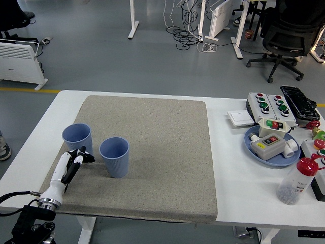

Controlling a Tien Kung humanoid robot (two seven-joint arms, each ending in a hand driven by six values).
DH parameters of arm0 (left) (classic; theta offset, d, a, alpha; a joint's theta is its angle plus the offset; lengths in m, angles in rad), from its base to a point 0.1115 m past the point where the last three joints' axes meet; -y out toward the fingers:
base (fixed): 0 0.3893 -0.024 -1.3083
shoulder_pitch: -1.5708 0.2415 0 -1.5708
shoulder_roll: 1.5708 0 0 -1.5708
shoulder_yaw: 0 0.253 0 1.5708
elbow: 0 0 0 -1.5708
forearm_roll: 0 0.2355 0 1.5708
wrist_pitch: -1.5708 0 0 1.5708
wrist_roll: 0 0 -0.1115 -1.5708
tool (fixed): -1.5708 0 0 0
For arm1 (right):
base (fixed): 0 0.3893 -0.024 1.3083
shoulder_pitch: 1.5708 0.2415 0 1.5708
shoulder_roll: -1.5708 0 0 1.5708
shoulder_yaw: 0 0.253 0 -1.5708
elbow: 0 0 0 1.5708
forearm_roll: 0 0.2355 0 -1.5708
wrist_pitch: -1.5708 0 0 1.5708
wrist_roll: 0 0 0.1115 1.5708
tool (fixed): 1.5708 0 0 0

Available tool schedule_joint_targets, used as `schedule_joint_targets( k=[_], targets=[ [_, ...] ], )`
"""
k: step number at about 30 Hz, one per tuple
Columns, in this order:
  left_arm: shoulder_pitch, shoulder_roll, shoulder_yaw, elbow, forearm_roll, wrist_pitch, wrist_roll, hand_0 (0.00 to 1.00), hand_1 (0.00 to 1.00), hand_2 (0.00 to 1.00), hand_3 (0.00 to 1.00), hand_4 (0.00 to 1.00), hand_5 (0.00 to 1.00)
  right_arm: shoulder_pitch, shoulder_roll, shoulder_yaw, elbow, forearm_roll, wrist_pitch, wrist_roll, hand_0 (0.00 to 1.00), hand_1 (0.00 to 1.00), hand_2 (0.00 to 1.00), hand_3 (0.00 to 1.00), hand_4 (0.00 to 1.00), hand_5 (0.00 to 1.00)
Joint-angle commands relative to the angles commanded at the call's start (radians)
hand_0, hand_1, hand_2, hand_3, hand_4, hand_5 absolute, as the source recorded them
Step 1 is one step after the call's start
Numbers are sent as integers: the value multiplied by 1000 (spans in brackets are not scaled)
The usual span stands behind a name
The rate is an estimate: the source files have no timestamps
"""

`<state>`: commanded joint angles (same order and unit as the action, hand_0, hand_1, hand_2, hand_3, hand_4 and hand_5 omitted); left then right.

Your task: Push cup pick cup insert cup

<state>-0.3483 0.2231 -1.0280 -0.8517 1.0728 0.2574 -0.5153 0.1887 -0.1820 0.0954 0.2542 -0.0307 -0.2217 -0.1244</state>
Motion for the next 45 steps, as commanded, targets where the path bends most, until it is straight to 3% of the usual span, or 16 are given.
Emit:
schedule_joint_targets(
  k=[14, 24, 45],
  targets=[
    [-137, 12, 82, 159, -67, -9, -21, 573, 515, 461, 429, 542, 998, 3, 2, 6, 2, -12, 0, -3, 741, 670, 674, 562, 83, 485],
    [-204, 4, 125, 249, -109, -13, -33, 585, 515, 460, 427, 540, 998, 4, 5, 10, 4, -24, 1, -7, 741, 669, 674, 562, 83, 484],
    [-265, -17, 130, 335, -124, -34, -32, 608, 519, 460, 426, 524, 998, -4, 6, 23, 7, -50, 1, -16, 741, 667, 674, 562, 82, 490]
  ],
)
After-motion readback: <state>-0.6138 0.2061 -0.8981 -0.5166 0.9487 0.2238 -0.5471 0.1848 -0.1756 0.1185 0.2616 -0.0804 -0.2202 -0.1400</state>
